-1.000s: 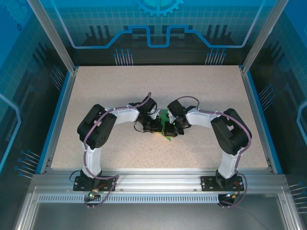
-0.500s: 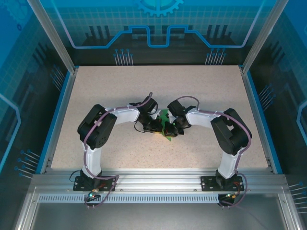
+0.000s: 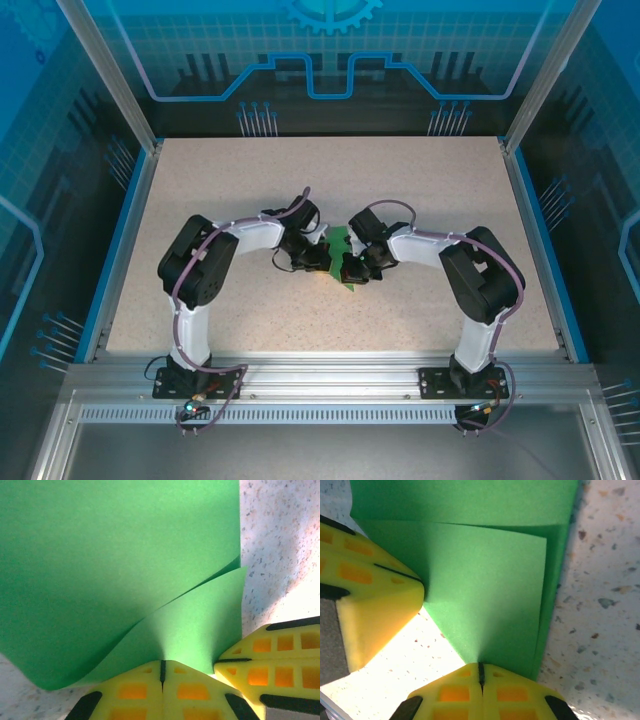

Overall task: Fold a paper plane with a square sheet of paper (fold left side to right side)
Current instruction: Third fold the triangle at the center of the table.

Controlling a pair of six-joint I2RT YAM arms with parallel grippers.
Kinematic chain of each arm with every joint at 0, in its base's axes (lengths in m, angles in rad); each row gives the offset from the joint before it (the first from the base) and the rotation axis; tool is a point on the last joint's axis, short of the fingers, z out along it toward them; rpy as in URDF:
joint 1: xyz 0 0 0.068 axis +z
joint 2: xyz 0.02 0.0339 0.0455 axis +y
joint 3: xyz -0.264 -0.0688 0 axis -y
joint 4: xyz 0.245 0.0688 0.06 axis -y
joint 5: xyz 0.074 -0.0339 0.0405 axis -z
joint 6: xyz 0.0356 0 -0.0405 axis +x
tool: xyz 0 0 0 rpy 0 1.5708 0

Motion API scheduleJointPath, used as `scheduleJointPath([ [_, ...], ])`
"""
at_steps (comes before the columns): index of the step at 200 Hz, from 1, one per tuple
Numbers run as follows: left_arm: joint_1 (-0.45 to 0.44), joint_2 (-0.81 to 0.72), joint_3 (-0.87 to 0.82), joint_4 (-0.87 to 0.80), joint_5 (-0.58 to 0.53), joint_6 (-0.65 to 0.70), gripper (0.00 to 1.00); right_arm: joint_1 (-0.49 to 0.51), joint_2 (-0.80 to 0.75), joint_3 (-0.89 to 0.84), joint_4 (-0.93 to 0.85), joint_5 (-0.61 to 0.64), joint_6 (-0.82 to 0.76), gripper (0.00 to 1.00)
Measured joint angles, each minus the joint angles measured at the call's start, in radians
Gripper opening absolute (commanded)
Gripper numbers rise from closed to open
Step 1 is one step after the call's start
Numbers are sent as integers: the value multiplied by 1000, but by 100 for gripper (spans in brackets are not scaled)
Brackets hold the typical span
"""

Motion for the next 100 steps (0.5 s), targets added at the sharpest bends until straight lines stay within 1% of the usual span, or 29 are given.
scheduleJointPath([
  [52, 51, 0, 13, -34, -13, 38, 0, 0, 0, -3, 9, 0, -6, 4],
  [100, 114, 6, 54, -82, -84, 44, 0, 0, -3, -4, -1, -1, -14, 4],
])
